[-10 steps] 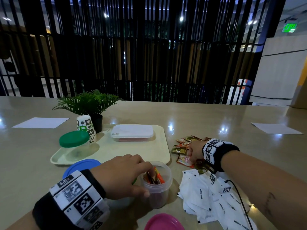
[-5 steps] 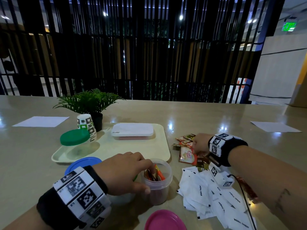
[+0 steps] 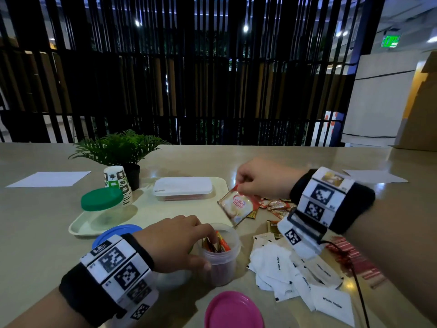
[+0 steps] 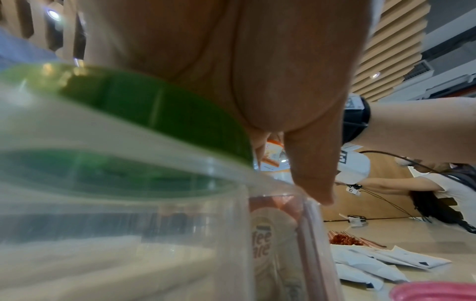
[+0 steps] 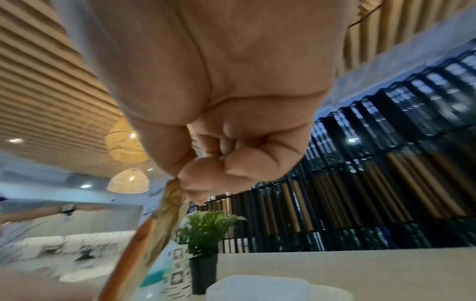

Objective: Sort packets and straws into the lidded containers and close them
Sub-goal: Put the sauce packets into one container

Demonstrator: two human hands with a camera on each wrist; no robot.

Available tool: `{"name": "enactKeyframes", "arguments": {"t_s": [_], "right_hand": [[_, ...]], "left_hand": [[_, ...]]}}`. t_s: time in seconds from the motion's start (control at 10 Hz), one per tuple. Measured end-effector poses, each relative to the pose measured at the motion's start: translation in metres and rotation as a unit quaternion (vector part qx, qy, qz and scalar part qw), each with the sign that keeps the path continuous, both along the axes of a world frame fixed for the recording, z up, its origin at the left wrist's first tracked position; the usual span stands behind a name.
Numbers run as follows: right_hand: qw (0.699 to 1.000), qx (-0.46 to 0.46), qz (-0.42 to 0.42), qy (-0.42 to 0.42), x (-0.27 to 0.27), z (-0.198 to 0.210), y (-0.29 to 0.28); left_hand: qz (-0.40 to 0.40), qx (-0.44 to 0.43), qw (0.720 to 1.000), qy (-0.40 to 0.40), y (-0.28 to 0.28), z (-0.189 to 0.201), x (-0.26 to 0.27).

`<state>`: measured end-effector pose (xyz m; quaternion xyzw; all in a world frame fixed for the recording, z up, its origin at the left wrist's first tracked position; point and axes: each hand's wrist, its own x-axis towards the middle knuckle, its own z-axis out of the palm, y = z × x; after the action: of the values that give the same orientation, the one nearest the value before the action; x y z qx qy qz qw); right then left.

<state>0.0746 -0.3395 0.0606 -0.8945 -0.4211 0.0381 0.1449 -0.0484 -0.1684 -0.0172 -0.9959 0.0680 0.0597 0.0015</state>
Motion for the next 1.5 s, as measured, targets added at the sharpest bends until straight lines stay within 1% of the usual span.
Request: {"name": "enactKeyframes", "arguments": {"t_s": [0.1, 0.2, 0.3, 0.5, 0.6, 0.7, 0.9, 1.0, 1.1, 1.2, 1.3, 1.4, 1.5], "right_hand": [[0.997, -0.039, 0.016, -0.071, -0.020, -0.009, 0.012], [0.985, -0.095, 0.014, -0.143, -0.032, -0.021, 0.023], [0.970, -0.142, 0.017, -0.197, -0.039, -0.030, 0.031], [0.965, -0.137, 0.002, -0.222, -0.038, -0.029, 0.038], [0.968, -0.159, -0.005, -0.196, -0.039, -0.032, 0.041], [0.973, -0.185, 0.010, -0.138, -0.041, -0.037, 0.044], [0.972, -0.236, -0.002, -0.008, -0.035, -0.050, 0.041], [0.971, -0.239, 0.005, 0.022, -0.036, -0.049, 0.035], [0.962, -0.271, 0.022, 0.028, -0.042, -0.050, 0.035], [0.969, -0.241, 0.029, 0.038, -0.045, -0.055, 0.036], [0.970, -0.240, 0.024, 0.037, -0.044, -0.061, 0.040], [0.952, -0.304, 0.009, 0.034, -0.047, -0.058, 0.041], [0.952, -0.302, 0.014, 0.037, -0.042, -0.057, 0.037]], "left_hand": [[0.003, 0.008, 1.000, 0.003, -0.001, 0.001, 0.000], [0.005, 0.020, 1.000, 0.003, -0.002, 0.001, 0.000], [0.005, 0.026, 1.000, 0.003, -0.002, 0.000, -0.001], [0.007, 0.022, 1.000, 0.003, -0.002, 0.000, 0.000], [0.007, 0.024, 1.000, 0.003, -0.002, 0.000, 0.000], [0.007, 0.028, 1.000, 0.002, -0.002, -0.001, 0.001], [0.005, 0.028, 1.000, -0.001, 0.000, -0.002, 0.001], [0.004, 0.026, 1.000, -0.004, 0.000, -0.002, 0.001], [0.003, 0.025, 1.000, -0.007, 0.001, -0.003, 0.001], [0.005, 0.017, 1.000, -0.009, 0.001, -0.003, 0.000], [0.009, 0.007, 1.000, -0.017, 0.001, -0.004, 0.000], [0.011, 0.003, 1.000, -0.020, 0.002, -0.004, 0.001], [0.007, 0.008, 1.000, -0.014, 0.002, -0.004, 0.002]]}}
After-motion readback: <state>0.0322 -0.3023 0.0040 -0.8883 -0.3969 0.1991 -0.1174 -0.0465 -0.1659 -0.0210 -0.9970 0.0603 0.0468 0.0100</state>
